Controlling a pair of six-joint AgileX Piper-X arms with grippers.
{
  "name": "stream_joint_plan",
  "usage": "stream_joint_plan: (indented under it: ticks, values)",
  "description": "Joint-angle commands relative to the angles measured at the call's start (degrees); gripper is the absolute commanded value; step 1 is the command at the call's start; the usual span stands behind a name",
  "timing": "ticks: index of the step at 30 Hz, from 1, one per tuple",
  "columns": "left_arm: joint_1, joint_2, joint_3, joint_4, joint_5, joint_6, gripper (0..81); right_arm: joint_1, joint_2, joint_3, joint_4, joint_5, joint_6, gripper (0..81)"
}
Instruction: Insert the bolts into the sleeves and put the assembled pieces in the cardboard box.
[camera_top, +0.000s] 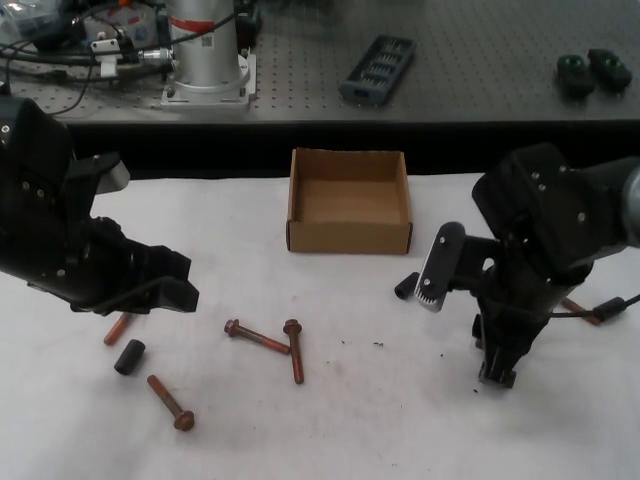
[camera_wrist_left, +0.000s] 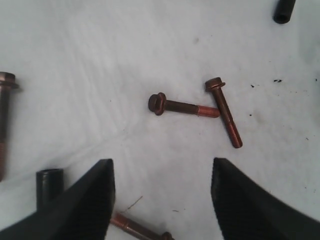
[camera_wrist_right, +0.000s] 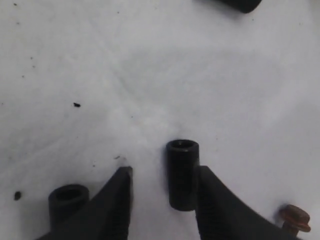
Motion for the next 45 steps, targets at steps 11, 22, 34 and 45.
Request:
stream_joint_plan:
  ticks: [11,22,34,45]
  values:
    - [-0.1,0.2,-0.8,0.5,1.0,-0.7,42.0,0.1,4.9,-0.4,-0.5,6.9,-0.2,4.1]
    - [-1.9,0.2,-0.8,-2.0,3.9,-0.3,42.0,0.2,0.5,-1.3,-0.5,7.3,20.0,6.6]
    - [-10.2,0.2,-0.8,3.8,-12.3,25.1,42.0,1.4,-21.5,6.5,-6.6,-7.8,51.5,6.6]
    - [-12.3,0.3,-0.8,17.1,-18.5,57.5,42.0,1.8,-40.4,25.4,-14.3,-7.8,52.6,6.6]
